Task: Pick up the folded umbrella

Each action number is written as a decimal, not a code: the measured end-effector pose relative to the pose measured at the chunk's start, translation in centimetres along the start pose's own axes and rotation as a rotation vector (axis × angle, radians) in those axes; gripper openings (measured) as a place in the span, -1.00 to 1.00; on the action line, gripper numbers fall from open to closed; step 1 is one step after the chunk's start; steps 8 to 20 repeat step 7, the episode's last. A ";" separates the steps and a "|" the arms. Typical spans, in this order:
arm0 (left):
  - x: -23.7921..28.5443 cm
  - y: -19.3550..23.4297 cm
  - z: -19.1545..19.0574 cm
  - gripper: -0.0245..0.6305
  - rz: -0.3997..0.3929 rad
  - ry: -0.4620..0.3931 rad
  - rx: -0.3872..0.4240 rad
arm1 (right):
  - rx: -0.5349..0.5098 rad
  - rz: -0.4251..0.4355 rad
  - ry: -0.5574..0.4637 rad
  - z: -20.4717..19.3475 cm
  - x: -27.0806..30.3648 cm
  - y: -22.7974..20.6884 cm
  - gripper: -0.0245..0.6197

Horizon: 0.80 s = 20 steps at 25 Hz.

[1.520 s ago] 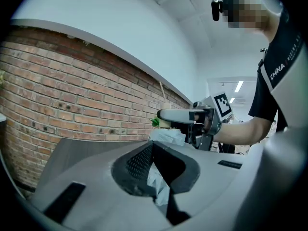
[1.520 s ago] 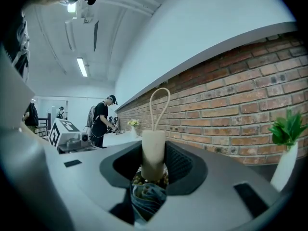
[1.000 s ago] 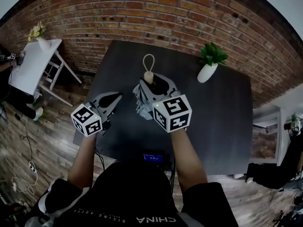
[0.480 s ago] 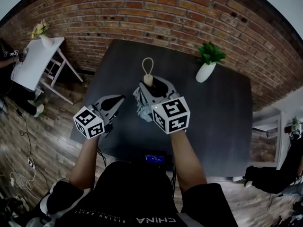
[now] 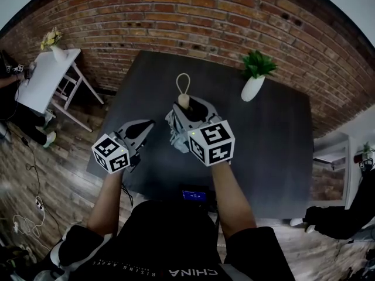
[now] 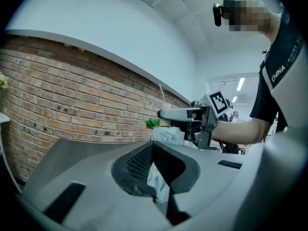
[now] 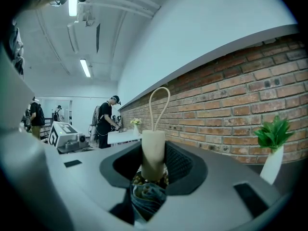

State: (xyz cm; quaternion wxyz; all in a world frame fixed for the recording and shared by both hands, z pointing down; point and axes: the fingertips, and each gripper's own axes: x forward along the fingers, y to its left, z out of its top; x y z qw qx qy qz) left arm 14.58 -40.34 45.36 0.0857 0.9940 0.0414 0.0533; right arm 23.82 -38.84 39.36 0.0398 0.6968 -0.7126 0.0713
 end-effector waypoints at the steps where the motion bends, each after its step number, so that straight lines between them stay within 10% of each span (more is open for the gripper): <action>1: 0.0 -0.1 -0.1 -0.92 -0.001 0.001 -0.001 | 0.000 -0.001 0.001 0.0 -0.1 0.0 -0.47; 20: 0.3 -0.7 -0.1 -0.92 -0.007 0.004 0.001 | -0.003 -0.006 0.004 -0.1 -0.8 -0.1 -0.47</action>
